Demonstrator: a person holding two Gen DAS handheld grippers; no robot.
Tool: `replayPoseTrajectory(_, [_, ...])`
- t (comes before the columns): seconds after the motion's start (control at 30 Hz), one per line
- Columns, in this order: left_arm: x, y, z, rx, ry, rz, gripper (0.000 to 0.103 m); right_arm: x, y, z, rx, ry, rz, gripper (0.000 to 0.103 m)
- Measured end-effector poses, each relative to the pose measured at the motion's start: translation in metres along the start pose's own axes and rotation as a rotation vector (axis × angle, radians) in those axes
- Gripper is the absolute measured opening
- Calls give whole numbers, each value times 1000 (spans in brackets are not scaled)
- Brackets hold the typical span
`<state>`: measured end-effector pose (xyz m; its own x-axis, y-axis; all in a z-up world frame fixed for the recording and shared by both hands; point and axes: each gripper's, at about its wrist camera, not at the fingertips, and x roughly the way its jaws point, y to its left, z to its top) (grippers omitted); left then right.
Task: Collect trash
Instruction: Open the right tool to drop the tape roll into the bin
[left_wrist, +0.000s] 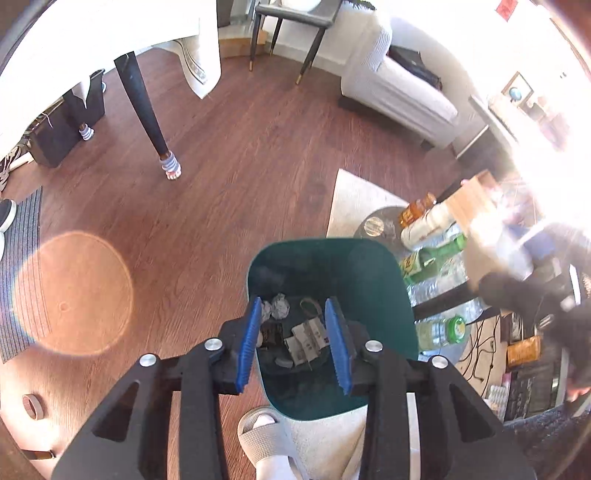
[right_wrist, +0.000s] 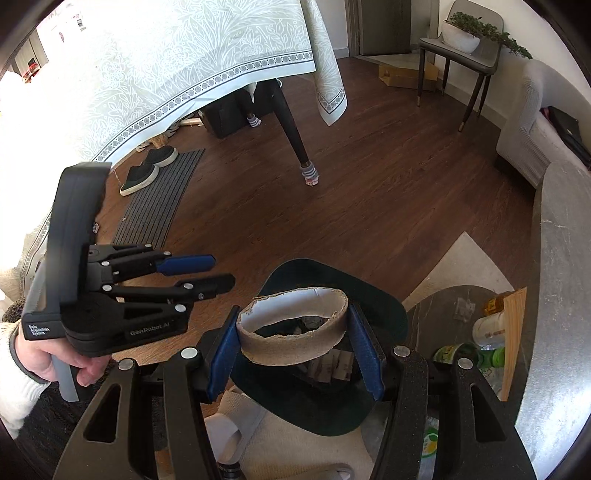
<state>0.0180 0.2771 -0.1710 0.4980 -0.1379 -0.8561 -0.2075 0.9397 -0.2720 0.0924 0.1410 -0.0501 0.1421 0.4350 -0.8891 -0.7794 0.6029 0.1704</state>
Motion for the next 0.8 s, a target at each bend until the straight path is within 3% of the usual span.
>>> replayPoseTrajectory(0.23, [-28,-2,17,-13,-75,-35,27,31,4,-13,-22,75,-12,58])
replayPoseTrajectory(0.8, [-75,-42,37,46,-149,-85,23,77,-8,-46,-26,213,-65,59])
